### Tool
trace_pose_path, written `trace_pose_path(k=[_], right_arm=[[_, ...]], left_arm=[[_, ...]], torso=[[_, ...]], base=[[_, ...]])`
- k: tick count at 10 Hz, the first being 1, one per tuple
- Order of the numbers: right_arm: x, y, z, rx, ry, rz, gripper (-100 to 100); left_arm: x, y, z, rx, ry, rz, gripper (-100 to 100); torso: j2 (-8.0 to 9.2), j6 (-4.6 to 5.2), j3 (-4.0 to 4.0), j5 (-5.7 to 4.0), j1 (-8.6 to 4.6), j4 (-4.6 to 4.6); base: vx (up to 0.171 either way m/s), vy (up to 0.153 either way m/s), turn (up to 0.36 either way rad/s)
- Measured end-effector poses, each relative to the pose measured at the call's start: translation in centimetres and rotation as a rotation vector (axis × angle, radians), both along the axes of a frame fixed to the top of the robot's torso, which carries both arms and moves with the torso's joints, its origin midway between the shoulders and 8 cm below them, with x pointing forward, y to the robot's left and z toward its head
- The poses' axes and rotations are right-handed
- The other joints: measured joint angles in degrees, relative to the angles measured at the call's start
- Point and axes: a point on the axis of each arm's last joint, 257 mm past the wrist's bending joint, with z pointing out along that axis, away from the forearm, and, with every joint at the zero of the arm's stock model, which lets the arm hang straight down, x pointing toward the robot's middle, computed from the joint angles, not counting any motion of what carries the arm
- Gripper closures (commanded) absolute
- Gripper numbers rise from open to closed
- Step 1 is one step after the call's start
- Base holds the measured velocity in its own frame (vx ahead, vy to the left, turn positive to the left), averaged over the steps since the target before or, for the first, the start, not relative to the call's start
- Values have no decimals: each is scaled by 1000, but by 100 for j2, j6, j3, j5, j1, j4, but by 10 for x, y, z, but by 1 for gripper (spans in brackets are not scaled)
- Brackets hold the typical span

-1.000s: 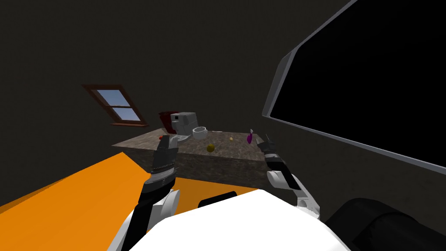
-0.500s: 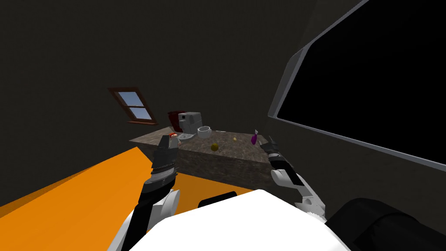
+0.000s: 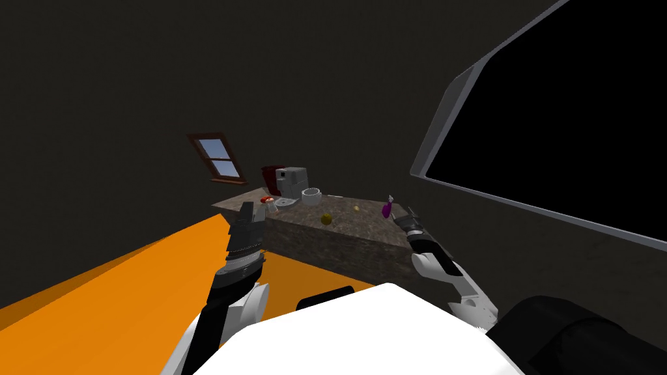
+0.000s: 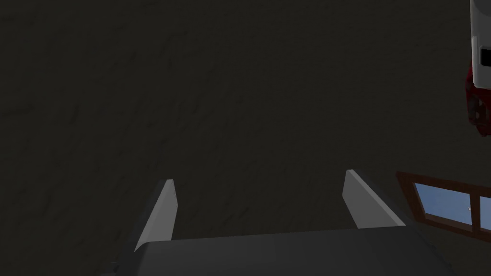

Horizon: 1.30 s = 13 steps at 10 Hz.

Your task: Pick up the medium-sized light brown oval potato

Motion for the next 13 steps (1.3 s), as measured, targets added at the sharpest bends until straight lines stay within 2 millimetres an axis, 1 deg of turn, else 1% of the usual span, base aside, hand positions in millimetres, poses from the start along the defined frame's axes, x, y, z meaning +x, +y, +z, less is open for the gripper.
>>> trace_pose_path(k=[2, 3, 4, 5, 6, 8, 9, 10, 11, 12, 13], right_arm=[[-5, -20, -15, 82, 21, -22, -100], [-6, -35, -22, 128, 29, -39, -100], [-7, -42, -27, 168, 31, -48, -100], [-11, -54, -34, 216, 39, -65, -100], [-14, -60, -40, 257, 42, -75, -100], [-20, -77, -52, 344, 48, -103, -100], [-27, -90, -57, 391, 48, -122, -100], [-29, -96, -60, 433, 44, -132, -100], [-32, -106, -66, 484, 42, -150, -100], [-34, -111, -71, 527, 40, -161, -100], [-39, -120, -77, 577, 37, -180, -100]], left_arm=[[0, 0, 0, 0, 0, 0, 0], [0, 0, 0, 0, 0, 0, 0], [0, 0, 0, 0, 0, 0, 0], [0, 0, 0, 0, 0, 0, 0], [0, 0, 0, 0, 0, 0, 0], [0, 0, 0, 0, 0, 0, 0], [0, 0, 0, 0, 0, 0, 0], [0, 0, 0, 0, 0, 0, 0], [0, 0, 0, 0, 0, 0, 0], [0, 0, 0, 0, 0, 0, 0], [0, 0, 0, 0, 0, 0, 0]], torso=[[0, 1, 0, 0, -1, 0], [-3, -3, -1, 0, -1, 0], [-2, 0, -1, 0, -3, 0], [-3, -2, -2, 0, -1, -1], [-2, 1, -1, 0, -2, 0], [-2, 1, -1, 0, -2, -1], [-3, -2, -2, 0, 0, -1], [-4, 1, -2, 0, -3, -1], [-6, -3, -3, 0, -2, -1], [-4, 2, -3, -1, -3, -1], [-6, -1, -3, 0, -1, -1]], base=[[7, 35, 110], [7, 26, 87], [11, 35, 178], [10, 27, 98], [11, 37, 152], [13, 33, 143], [16, 25, 81], [16, 32, 197], [15, 23, 92], [21, 31, 162], [16, 23, 82]])
